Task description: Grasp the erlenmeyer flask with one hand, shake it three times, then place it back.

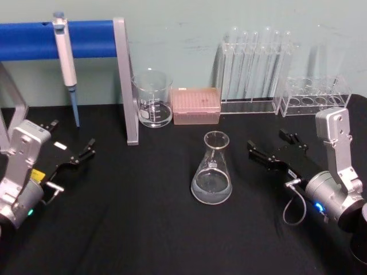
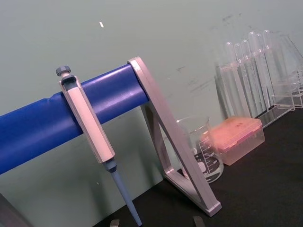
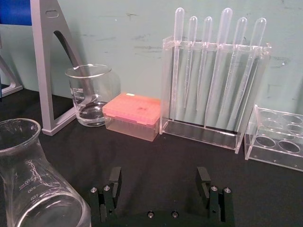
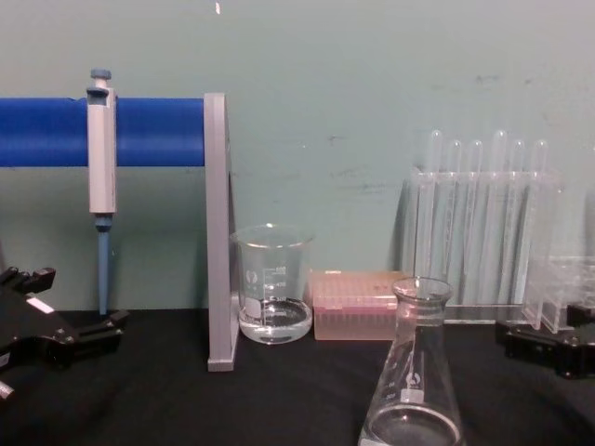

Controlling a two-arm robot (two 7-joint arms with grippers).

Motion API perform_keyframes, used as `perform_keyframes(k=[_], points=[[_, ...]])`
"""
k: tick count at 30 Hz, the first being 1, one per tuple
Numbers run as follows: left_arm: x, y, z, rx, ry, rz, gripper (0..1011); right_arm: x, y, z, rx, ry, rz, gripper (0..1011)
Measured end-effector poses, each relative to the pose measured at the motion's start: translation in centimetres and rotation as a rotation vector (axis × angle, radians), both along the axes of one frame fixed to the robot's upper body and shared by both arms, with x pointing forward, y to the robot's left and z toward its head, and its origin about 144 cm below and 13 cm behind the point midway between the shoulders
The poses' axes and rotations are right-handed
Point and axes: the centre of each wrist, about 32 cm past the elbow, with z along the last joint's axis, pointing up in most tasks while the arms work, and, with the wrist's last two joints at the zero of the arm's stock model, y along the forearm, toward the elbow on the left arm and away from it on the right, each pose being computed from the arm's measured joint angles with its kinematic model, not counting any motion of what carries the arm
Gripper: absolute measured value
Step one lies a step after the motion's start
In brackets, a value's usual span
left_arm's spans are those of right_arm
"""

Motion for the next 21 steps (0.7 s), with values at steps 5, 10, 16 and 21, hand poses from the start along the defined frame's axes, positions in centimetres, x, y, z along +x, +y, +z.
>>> perform_keyframes(k=[5, 10, 16, 21], points=[[0.00, 0.00, 0.00, 0.000, 0.000, 0.000, 1001, 0.00, 0.00, 0.00, 0.000, 0.000, 0.000, 1003], [0.00, 0.00, 0.00, 0.000, 0.000, 0.000, 1001, 0.00, 0.00, 0.00, 0.000, 0.000, 0.000, 1003], [0.00, 0.00, 0.00, 0.000, 0.000, 0.000, 1001, 0.00, 0.00, 0.00, 0.000, 0.000, 0.000, 1003], [0.00, 0.00, 0.00, 0.000, 0.000, 0.000, 1001, 0.00, 0.00, 0.00, 0.000, 0.000, 0.000, 1003]])
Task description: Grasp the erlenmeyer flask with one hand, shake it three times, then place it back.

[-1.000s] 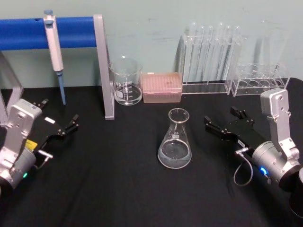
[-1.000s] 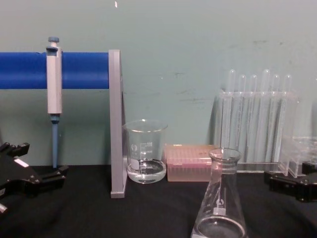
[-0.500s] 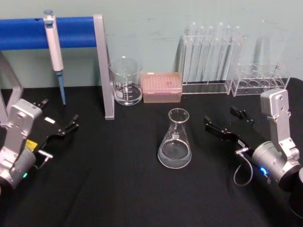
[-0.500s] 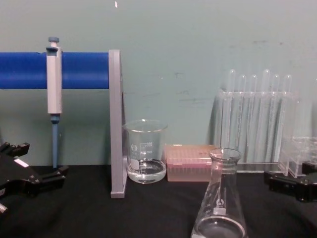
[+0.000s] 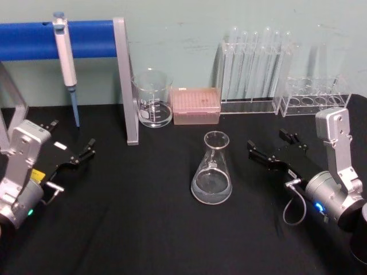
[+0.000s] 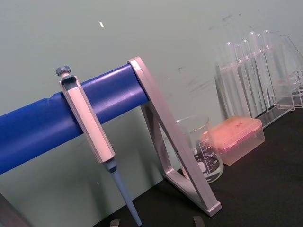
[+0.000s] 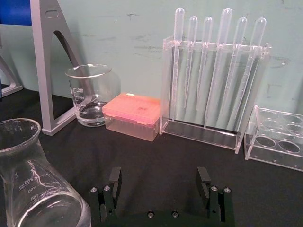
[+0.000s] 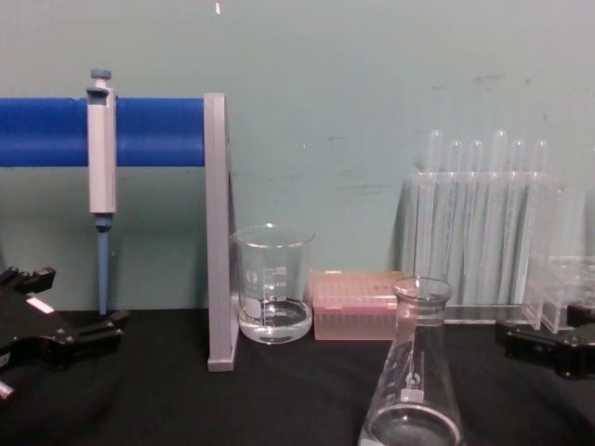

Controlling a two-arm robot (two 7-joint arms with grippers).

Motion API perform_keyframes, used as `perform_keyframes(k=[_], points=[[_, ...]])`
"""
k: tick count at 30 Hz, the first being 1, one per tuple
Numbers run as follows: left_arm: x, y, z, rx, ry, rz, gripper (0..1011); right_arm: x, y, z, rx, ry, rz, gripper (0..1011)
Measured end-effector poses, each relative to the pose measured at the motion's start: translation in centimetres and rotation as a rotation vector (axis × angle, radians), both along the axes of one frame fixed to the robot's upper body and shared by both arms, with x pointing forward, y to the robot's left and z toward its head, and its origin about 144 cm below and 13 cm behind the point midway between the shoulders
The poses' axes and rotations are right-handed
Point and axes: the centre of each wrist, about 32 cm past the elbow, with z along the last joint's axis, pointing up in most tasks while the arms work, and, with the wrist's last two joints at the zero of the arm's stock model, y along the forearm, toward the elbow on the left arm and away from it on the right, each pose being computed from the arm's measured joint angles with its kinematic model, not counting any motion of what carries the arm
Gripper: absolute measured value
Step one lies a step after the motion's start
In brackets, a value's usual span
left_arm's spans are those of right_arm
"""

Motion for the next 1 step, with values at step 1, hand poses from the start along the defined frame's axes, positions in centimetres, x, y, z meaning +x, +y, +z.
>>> perform_keyframes(k=[1], points=[[0.00, 0.00, 0.00, 0.000, 0.000, 0.000, 1001, 0.00, 0.00, 0.00, 0.000, 0.000, 0.000, 1003]])
